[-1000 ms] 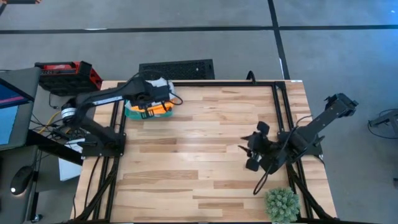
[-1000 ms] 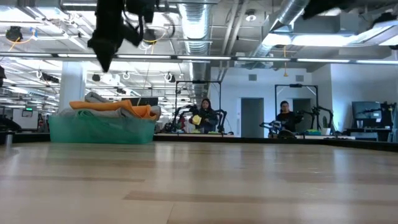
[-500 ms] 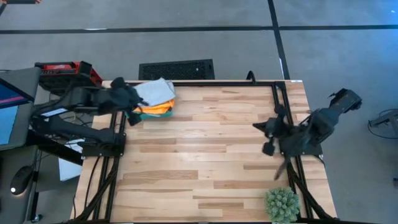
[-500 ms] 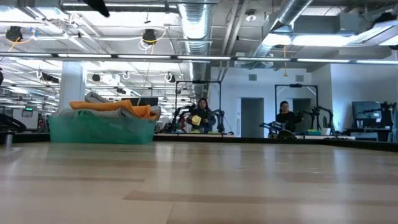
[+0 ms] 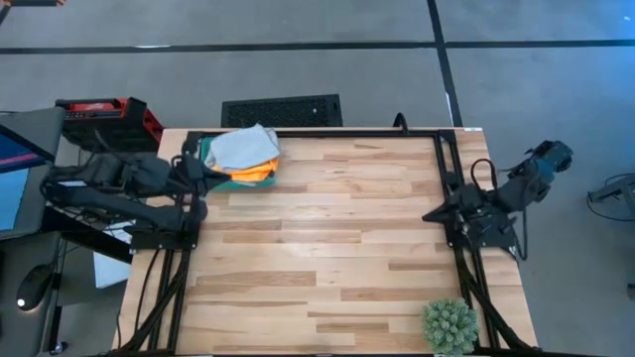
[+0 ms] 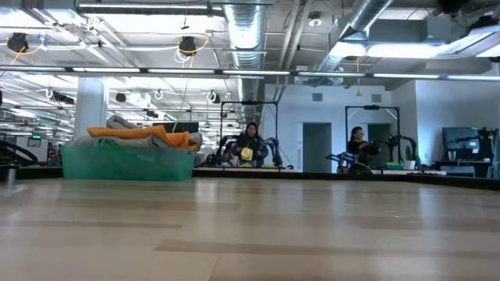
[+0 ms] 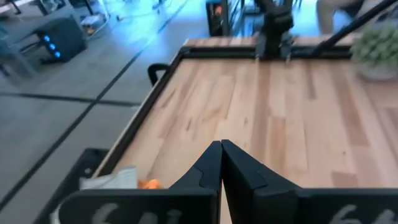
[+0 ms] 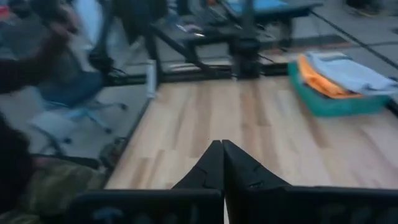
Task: Fold microfiber towels
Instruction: Return to Home Position
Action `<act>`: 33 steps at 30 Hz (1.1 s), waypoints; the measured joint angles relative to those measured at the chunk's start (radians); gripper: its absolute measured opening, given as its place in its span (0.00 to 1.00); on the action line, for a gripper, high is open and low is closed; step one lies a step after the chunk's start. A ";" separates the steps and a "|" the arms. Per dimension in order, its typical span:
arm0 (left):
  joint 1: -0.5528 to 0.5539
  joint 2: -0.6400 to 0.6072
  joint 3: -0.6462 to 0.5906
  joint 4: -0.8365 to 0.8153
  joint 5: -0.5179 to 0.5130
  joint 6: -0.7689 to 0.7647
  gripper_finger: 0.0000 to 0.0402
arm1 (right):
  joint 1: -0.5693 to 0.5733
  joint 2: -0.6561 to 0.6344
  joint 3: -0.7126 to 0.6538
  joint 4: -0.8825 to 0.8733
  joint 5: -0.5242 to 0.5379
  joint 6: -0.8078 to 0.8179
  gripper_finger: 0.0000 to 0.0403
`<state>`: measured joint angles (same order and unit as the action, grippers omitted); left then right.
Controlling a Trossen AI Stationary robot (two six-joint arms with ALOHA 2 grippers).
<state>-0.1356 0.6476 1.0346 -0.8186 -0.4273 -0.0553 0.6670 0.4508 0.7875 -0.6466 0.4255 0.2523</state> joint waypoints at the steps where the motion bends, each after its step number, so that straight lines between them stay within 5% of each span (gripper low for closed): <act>1: -0.004 -0.032 -0.046 0.037 0.003 -0.003 0.00 | 0.000 -0.026 -0.028 0.026 -0.008 -0.007 0.04; 11: -0.011 -0.348 -0.440 0.418 0.099 0.030 0.00 | 0.000 -0.182 -0.308 0.311 -0.097 -0.099 0.04; 20: -0.011 -0.596 -0.625 0.482 0.109 0.005 0.00 | 0.000 -0.218 -0.483 0.531 -0.142 -0.165 0.02; 33: -0.011 -0.646 -0.834 0.598 0.077 0.016 0.00 | -0.001 -0.217 -0.641 0.716 -0.141 -0.174 0.02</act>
<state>-0.1463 0.0021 0.2004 -0.2209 -0.3500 -0.0390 0.6662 0.2340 0.1470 0.0689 0.2844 0.0782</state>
